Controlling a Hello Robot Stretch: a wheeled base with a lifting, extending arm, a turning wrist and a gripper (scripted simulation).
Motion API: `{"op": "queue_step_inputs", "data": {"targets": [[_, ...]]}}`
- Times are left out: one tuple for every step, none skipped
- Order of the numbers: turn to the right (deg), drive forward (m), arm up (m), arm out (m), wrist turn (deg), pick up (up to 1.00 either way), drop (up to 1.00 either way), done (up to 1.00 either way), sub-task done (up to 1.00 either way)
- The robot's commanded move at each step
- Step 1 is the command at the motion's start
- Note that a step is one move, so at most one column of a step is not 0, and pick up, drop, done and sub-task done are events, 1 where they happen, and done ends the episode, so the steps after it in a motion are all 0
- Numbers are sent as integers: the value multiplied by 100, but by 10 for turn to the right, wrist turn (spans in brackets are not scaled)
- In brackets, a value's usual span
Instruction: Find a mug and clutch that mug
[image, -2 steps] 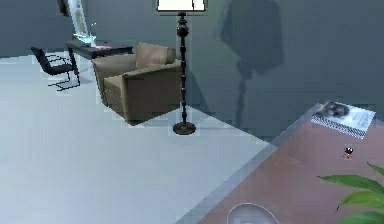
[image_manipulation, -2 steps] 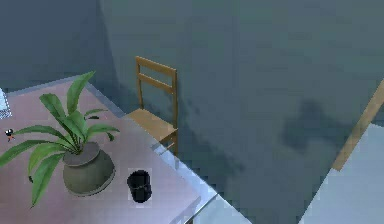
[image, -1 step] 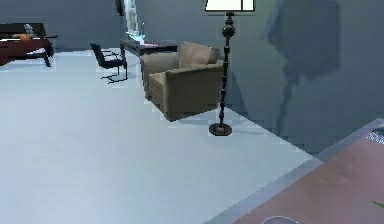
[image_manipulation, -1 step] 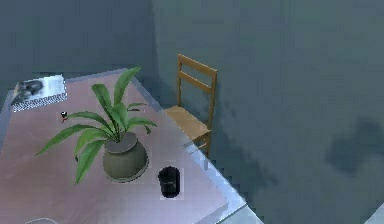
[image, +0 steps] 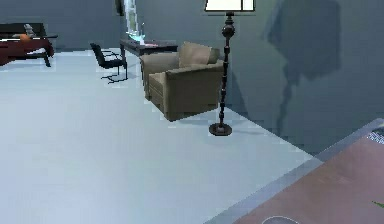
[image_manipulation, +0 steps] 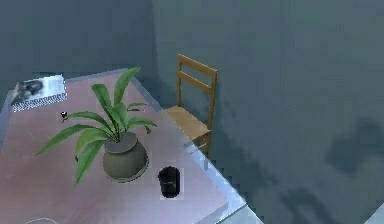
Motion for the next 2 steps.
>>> {"op": "queue_step_inputs", "data": {"targets": [[0, 0, 30, 0, 0, 0, 0, 0, 0], [0, 0, 0, 18, 0, 0, 0, 0, 0]]}}
